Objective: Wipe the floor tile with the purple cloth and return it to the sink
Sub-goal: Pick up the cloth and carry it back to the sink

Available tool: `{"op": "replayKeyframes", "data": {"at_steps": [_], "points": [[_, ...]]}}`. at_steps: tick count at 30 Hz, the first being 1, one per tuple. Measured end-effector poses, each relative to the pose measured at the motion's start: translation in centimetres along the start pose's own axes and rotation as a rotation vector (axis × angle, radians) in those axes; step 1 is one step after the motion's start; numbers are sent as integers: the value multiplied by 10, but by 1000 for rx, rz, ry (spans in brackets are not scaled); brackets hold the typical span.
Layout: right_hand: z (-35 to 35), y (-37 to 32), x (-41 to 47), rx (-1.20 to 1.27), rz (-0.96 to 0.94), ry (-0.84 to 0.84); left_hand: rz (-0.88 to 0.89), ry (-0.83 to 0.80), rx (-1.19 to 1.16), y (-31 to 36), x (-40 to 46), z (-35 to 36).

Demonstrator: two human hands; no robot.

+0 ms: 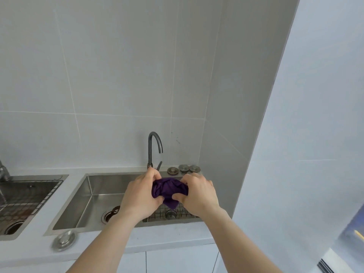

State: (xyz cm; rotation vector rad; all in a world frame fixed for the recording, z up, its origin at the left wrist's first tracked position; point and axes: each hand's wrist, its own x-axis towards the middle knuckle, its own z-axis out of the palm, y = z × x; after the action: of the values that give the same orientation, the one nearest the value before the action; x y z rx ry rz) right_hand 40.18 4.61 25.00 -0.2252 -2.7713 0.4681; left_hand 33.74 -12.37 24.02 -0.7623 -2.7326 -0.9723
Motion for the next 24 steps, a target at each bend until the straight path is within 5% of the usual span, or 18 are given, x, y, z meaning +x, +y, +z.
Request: {"op": "replayKeyframes", "data": {"at_steps": [24], "points": [[216,161,266,67,66,-414,-209,-237,125,-147,246,208]]}}
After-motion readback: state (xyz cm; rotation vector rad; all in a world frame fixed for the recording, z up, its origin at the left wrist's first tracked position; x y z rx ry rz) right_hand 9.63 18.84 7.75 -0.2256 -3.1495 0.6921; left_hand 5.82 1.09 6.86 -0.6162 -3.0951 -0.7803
